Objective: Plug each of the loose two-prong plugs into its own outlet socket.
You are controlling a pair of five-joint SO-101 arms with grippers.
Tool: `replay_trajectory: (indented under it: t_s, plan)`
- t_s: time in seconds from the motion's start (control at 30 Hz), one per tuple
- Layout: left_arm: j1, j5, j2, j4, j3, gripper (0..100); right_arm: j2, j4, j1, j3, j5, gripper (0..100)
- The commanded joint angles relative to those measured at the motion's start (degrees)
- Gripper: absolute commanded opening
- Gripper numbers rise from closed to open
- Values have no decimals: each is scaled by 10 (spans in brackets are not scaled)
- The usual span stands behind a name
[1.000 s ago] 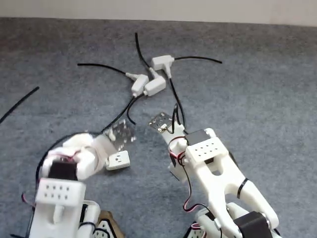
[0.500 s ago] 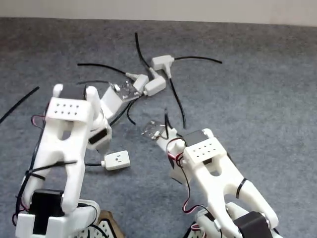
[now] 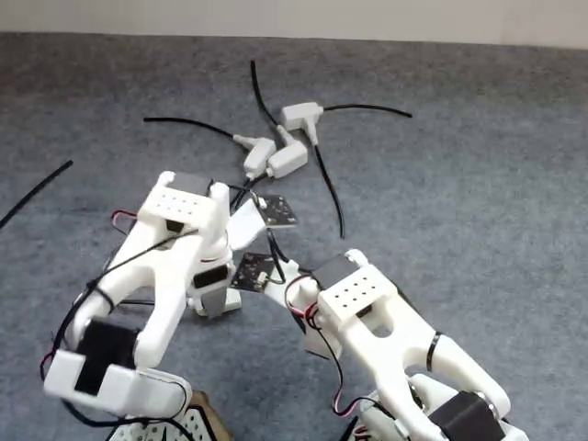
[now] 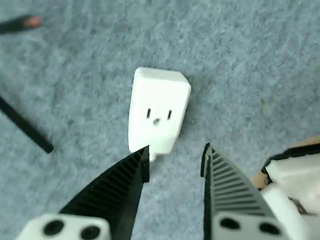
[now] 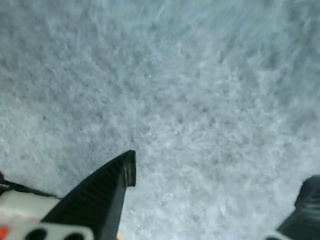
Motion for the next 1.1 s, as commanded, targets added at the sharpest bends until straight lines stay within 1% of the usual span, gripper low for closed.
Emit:
replay_trajectory:
  t_s: [0.0,0.17,0.27,0.43,0.53,0.6,0.77,0.87,0.93,1.0,1.03,1.07]
  plan:
    - [12,5,14,-30,-5,178,-2,-12,-6,-1,4,464]
    - [-14,2,50,-79,-5,178,-7,-7,0,-1,-16,464]
    - [-39,-25,83,-97,-6,178,-7,-7,19,-1,-17,464]
    - [-73,-29,123,-131,-8,178,-7,-7,29,-1,-17,464]
    - [-90,-51,131,-132,-38,178,-6,-7,29,-2,-17,464]
    - [-106,-52,131,-129,-80,178,-4,-7,29,-2,-18,464]
    - [-156,-55,132,-38,-229,178,-3,-7,26,-2,-18,464]
    - [-180,-57,133,12,-293,178,-3,-7,26,-4,-18,464]
    - [-181,-90,133,72,-300,173,-3,-7,26,-5,-18,464]
    - [-159,-126,132,137,-283,111,-3,-7,26,-6,-18,464]
    - [-146,-125,130,155,-270,66,-3,-7,26,-6,-18,464]
    - [-131,-125,125,158,-253,49,-3,-7,26,-6,-18,464]
